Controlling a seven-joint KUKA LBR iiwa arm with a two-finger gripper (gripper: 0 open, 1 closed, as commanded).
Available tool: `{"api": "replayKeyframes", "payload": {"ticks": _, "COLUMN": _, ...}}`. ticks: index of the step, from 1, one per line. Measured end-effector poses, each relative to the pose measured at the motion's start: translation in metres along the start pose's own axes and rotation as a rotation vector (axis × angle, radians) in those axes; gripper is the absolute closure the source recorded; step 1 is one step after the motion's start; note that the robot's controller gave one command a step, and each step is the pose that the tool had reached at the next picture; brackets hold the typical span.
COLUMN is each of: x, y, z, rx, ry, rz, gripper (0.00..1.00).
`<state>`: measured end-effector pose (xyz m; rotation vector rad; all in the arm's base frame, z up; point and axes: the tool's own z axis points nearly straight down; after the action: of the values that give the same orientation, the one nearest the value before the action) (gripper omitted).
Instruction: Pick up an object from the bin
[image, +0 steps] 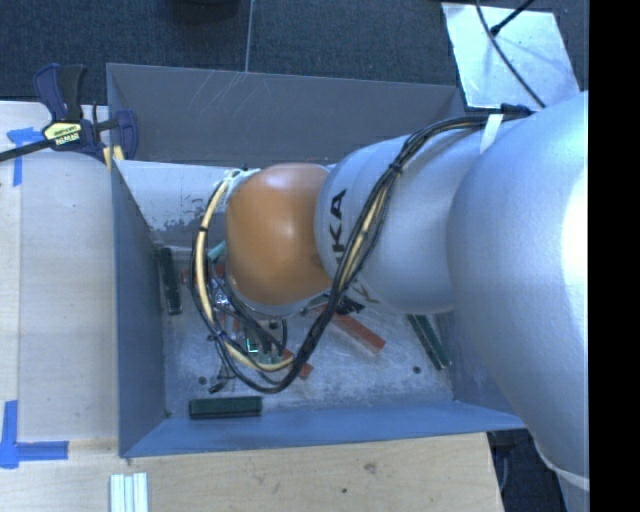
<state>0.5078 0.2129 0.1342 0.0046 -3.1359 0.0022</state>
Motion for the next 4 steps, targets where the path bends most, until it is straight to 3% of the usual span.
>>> {"api": "replayKeyframes", "payload": {"ticks": 1, "x": -0.004, "y": -0.086, "z": 0.063, "rx": 0.000, "ry": -0.009, "rz": -0.141, "gripper": 0.00}}
{"api": "replayKeyframes", "payload": {"ticks": 2, "x": -0.005, "y": -0.081, "z": 0.059, "rx": -0.004, "ry": -0.015, "rz": -0.144, "gripper": 1.00}}
{"api": "replayKeyframes", "payload": {"ticks": 3, "x": -0.012, "y": -0.101, "z": -0.098, "rx": -0.001, "ry": -0.017, "rz": -0.191, "gripper": 1.00}}
{"api": "replayKeyframes", "payload": {"ticks": 4, "x": -0.010, "y": -0.101, "z": -0.093, "rx": -0.001, "ry": -0.009, "rz": -0.190, "gripper": 0.00}}
